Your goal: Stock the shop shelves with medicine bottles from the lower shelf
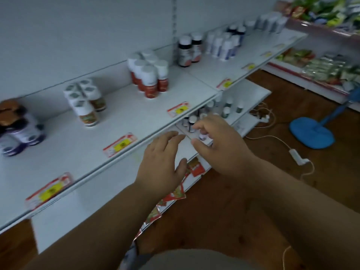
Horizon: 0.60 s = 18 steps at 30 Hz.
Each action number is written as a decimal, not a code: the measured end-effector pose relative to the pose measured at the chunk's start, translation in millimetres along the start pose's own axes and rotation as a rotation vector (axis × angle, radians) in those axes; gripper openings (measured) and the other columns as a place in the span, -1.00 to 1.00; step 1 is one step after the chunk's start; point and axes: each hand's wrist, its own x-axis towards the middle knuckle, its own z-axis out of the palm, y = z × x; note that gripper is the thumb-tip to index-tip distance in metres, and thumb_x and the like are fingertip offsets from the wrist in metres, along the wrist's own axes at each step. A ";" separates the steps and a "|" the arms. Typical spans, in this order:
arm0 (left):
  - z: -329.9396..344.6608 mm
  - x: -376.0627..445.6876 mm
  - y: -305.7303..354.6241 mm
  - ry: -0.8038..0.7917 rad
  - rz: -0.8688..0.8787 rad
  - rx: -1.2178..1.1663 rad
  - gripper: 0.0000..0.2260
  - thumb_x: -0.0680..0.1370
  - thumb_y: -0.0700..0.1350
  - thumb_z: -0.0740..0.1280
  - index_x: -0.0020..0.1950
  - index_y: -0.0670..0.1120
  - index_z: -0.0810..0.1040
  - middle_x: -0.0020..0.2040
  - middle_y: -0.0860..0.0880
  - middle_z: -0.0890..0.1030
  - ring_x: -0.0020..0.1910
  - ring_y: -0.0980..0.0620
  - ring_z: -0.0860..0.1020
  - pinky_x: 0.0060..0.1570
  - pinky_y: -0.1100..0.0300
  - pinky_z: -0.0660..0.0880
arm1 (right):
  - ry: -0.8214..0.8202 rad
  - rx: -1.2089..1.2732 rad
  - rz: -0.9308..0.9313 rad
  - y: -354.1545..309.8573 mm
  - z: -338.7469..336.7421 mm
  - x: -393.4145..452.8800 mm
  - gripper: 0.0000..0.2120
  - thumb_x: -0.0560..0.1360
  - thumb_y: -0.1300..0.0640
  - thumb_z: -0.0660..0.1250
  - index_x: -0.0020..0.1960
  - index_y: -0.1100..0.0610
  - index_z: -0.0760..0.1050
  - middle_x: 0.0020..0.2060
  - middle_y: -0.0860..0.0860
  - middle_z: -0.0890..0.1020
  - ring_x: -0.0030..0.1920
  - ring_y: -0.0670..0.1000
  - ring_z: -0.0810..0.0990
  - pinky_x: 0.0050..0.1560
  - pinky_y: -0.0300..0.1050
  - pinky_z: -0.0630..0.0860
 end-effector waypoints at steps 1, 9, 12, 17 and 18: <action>13.7 6.7 14.8 -0.023 0.007 -0.004 -0.48 0.51 0.04 0.32 0.46 -0.04 0.37 0.40 -0.05 0.44 0.38 -0.06 0.38 0.36 -0.03 0.34 | -0.028 0.013 0.026 17.4 -10.6 -7.8 -0.71 0.56 0.00 0.35 0.25 0.02 0.47 0.11 -0.13 0.44 0.07 -0.14 0.50 0.11 -0.14 0.48; 103.8 71.7 53.9 -0.227 -0.084 -0.039 -0.41 0.49 0.12 0.26 0.50 -0.01 0.32 0.42 -0.02 0.45 0.36 -0.03 0.41 0.30 0.15 0.23 | -0.027 0.090 0.150 124.6 -28.5 21.1 -0.63 0.54 0.02 0.37 0.33 -0.01 0.44 0.24 -0.06 0.42 0.10 -0.09 0.52 0.11 -0.07 0.50; 148.4 104.5 40.5 -0.300 -0.157 -0.105 -0.42 0.48 0.14 0.25 0.47 -0.02 0.36 0.40 -0.02 0.46 0.34 -0.01 0.42 0.26 0.24 0.18 | -0.007 0.091 0.220 173.3 -10.6 48.0 -0.60 0.50 0.03 0.42 0.31 0.02 0.45 0.21 0.02 0.44 0.10 -0.01 0.53 0.09 -0.05 0.50; 241.7 159.2 0.7 -0.352 -0.279 -0.114 -0.37 0.46 0.16 0.27 0.49 -0.04 0.33 0.45 -0.04 0.41 0.39 -0.01 0.37 0.32 0.26 0.13 | -0.068 0.125 0.321 276.5 53.2 84.9 -0.48 0.47 0.01 0.47 0.39 -0.01 0.40 0.30 0.05 0.42 0.21 0.01 0.47 0.16 -0.19 0.40; 263.6 169.0 -9.6 -0.359 -0.305 -0.102 -0.38 0.49 0.14 0.31 0.50 -0.03 0.30 0.47 -0.03 0.38 0.42 -0.01 0.35 0.33 0.24 0.13 | -0.073 0.140 0.340 298.7 71.0 92.1 -0.45 0.48 0.00 0.47 0.41 -0.03 0.37 0.33 0.04 0.41 0.24 -0.01 0.46 0.17 -0.23 0.36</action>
